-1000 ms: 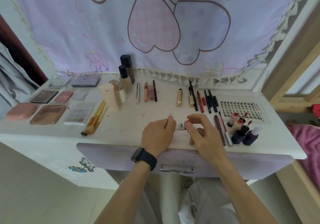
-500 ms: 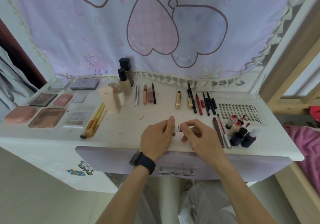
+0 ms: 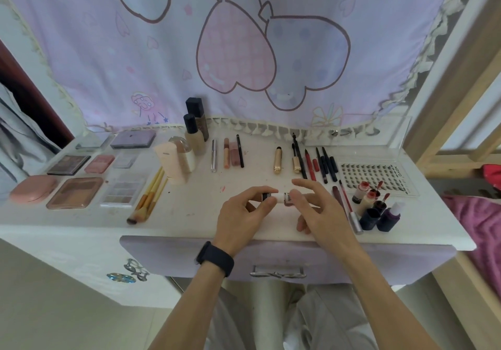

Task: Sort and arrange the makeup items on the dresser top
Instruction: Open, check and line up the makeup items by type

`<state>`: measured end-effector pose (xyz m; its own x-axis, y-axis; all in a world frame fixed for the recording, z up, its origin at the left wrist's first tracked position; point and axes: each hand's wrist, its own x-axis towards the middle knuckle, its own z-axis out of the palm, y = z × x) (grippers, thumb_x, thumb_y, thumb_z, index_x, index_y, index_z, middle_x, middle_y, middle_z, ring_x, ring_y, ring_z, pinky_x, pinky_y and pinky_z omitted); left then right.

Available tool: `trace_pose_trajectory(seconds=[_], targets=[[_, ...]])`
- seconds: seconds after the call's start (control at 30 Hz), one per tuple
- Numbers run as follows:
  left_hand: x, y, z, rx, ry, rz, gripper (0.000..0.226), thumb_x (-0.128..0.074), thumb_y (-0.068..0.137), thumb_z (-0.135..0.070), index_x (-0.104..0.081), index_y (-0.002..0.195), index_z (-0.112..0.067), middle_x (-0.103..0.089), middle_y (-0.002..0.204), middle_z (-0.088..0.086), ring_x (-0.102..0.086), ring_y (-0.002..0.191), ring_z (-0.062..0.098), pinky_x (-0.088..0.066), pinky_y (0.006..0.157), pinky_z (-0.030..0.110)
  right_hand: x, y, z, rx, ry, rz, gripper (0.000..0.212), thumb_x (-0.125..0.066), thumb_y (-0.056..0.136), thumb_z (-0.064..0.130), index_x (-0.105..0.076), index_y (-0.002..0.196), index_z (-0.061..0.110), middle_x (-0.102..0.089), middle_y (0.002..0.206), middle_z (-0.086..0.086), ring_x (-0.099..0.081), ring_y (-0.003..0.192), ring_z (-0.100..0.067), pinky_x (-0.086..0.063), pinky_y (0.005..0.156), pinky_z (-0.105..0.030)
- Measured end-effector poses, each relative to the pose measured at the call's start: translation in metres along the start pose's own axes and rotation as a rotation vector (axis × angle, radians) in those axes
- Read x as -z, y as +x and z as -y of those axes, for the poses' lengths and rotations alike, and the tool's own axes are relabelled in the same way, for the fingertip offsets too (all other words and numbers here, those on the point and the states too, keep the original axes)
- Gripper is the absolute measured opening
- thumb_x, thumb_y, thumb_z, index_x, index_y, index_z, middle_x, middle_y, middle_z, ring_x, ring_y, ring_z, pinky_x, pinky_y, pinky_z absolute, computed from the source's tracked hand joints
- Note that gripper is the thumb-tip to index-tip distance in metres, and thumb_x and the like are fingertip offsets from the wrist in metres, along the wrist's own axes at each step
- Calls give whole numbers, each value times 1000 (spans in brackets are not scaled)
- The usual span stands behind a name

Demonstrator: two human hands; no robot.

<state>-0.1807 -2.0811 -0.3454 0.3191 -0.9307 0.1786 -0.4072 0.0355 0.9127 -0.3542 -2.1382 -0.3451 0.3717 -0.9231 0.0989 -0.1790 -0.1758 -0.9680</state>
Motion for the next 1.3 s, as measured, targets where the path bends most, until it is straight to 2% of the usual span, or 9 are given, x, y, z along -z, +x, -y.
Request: trace_pose_trajectory(seconds=[0.13, 0.3, 0.47, 0.6, 0.7, 0.87, 0.97, 1.1, 1.3], targets=[[1, -1, -1, 0, 12, -3, 13, -68, 93, -35, -72, 101, -44, -70, 89, -20, -55, 66, 26, -53, 71, 49, -5, 3, -3, -18, -62, -14, 20, -52, 99, 52, -64, 95, 36, -73, 76, 6, -55, 48, -5, -43, 48, -16], [2, 0, -2, 7, 19, -9, 13, -67, 93, -35, -72, 100, -45, -70, 89, -20, -56, 67, 26, -54, 72, 49, -1, 1, -6, 11, -45, 32, 20, -62, 98, 30, -62, 110, 46, -70, 102, 21, -68, 63, -10, -51, 55, -20], [1, 0, -2, 6, 24, -6, 13, -67, 93, -35, -72, 101, -44, -70, 89, -18, -56, 68, 26, -54, 73, 49, -2, 3, -2, -42, -31, 10, 29, -55, 95, 57, -65, 111, 36, -75, 91, 12, -63, 57, -5, -49, 52, -18], [2, 0, -4, 11, 20, -3, 13, -66, 94, -34, -73, 101, -42, -70, 89, -15, -57, 69, 27, -54, 74, 49, -3, 2, -7, -2, -72, 12, 9, -56, 100, 40, -65, 99, 41, -73, 87, 11, -58, 55, -4, -46, 52, -17], [2, 0, -4, 13, 6, -8, 12, -66, 94, -34, -72, 101, -42, -70, 88, -16, -56, 68, 27, -54, 73, 48, -1, 0, -5, 12, -34, 22, 23, -64, 98, 29, -62, 111, 47, -68, 103, 25, -69, 67, -9, -53, 57, -20], [2, 0, -2, 4, 5, -11, 12, -66, 94, -34, -73, 101, -41, -71, 89, -13, -54, 64, 20, -54, 74, 48, -2, 2, -2, -33, -49, 8, 19, -56, 98, 50, -65, 107, 36, -74, 90, 15, -61, 56, -3, -48, 52, -18], [2, 0, -2, -4, 5, -10, 13, -65, 95, -33, -73, 102, -40, -70, 88, -13, -54, 65, 22, -54, 73, 50, -2, 1, -5, 3, -56, 1, 8, -57, 100, 37, -65, 101, 37, -74, 88, 11, -59, 56, -4, -48, 54, -18], [2, 1, -2, -8, 12, -10, 13, -64, 95, -34, -72, 103, -41, -71, 89, -13, -57, 68, 26, -54, 72, 49, 1, -1, -5, 54, -23, -2, 30, -63, 98, 16, -64, 100, 46, -68, 101, 20, -67, 66, -11, -56, 63, -22], [0, 1, 2, 4, -28, -19, 12, -62, 96, -33, -71, 103, -37, -71, 85, -13, -60, 68, 17, -56, 67, 37, -2, -3, -6, 90, -15, -44, 34, -62, 99, 14, -62, 101, 47, -68, 102, 18, -66, 64, -12, -55, 65, -22]])
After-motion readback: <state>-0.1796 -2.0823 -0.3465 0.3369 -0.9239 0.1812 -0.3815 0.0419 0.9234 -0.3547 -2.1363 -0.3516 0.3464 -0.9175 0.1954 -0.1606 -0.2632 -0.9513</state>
